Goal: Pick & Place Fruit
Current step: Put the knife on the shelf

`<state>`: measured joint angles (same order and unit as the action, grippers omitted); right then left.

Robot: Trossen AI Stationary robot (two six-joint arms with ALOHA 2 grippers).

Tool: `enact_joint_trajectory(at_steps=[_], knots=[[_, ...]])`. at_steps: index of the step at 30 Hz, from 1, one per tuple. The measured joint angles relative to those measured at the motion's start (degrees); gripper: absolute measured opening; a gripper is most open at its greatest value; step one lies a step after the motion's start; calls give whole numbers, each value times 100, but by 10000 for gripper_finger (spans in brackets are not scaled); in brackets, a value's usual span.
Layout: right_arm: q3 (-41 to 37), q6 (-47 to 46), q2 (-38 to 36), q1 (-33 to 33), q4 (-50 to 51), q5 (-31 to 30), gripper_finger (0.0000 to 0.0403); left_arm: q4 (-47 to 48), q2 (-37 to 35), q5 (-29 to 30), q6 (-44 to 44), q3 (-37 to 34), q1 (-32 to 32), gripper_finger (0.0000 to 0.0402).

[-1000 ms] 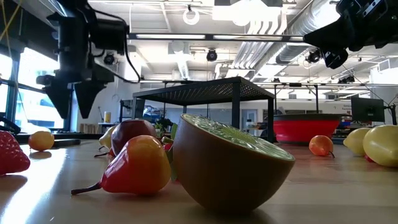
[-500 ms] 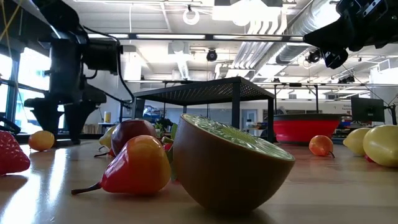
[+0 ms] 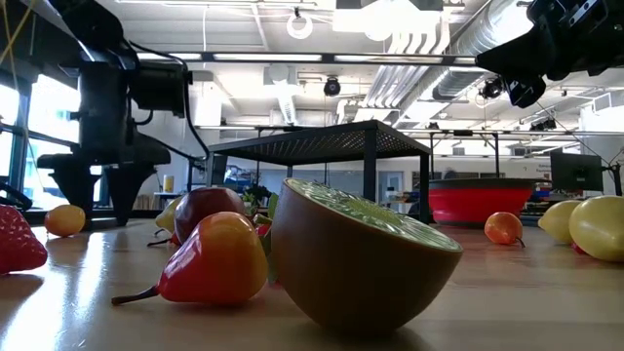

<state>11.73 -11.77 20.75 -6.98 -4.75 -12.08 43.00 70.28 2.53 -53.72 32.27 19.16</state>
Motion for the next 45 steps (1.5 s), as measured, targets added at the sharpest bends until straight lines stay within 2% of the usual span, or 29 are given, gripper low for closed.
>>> enact_joint_trajectory(at_steps=[22, 35, 45], knots=[[0, 0, 0, 0, 0, 0, 2, 40, 0, 130, -207, -11, -2, 317], [0, 0, -1, 0, 1, 0, 2, -11, 57, 301, -265, -15, -4, 222], [1, 0, -1, 0, 2, 0, 2, -81, 448, 276, -360, 7, -4, 207]])
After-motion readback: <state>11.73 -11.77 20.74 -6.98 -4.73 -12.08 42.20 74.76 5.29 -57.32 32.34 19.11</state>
